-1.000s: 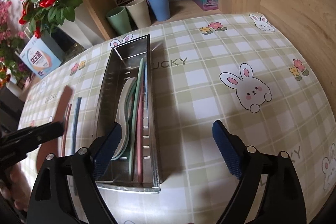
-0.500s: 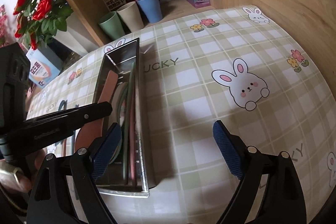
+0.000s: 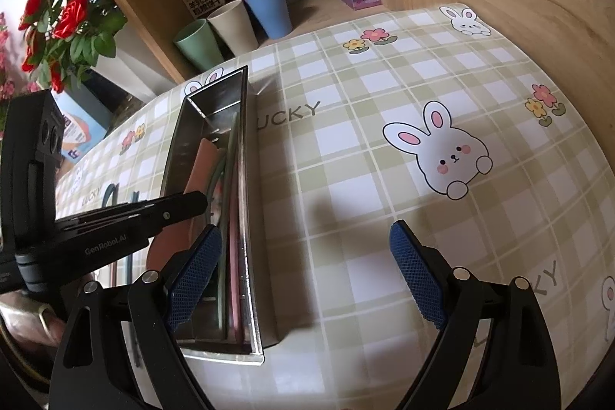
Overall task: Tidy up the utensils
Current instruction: 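Carry the pink spoon into the steel tray with the left gripper and open, then lower the left gripper onto the blue spoon handle and close it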
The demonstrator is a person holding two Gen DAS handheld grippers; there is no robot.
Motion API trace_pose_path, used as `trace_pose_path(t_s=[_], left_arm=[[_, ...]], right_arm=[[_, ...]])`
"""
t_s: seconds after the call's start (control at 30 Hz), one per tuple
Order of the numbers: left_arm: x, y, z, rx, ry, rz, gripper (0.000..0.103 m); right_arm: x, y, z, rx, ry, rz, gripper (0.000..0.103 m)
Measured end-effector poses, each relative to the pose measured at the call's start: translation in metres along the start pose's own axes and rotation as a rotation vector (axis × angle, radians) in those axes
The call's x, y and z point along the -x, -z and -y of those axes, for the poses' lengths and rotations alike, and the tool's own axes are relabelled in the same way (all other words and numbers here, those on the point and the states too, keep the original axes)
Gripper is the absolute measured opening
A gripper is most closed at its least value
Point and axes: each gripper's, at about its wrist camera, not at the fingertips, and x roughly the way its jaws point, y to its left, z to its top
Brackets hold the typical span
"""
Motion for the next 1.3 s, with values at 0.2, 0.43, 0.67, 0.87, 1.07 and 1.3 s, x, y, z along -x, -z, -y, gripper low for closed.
trace_pose_path(t_s=[0.2,0.43,0.67,0.87,1.07,1.3], left_arm=[[0.009,-0.001,-0.003,-0.010,-0.007,0.015,0.017],[0.031,0.001,-0.007,-0.015,-0.014,0.054,0.017],[0.069,0.015,-0.029,0.000,-0.029,0.105,0.017],[0.106,0.038,-0.060,0.009,-0.072,0.138,0.020],[0.141,0.069,-0.104,0.049,-0.129,0.160,0.020],[0.153,0.093,-0.153,0.162,-0.177,0.171,0.020]], right_arm=[[0.001,0.000,-0.002,0.003,0.004,-0.002,0.086],[0.008,0.001,-0.008,0.014,0.016,0.005,0.086],[0.018,0.003,-0.023,0.039,0.024,0.017,0.086],[0.021,0.009,-0.042,0.067,0.029,0.019,0.086],[0.017,0.015,-0.059,0.080,0.027,0.009,0.086],[0.011,0.019,-0.078,0.104,0.021,-0.005,0.086]])
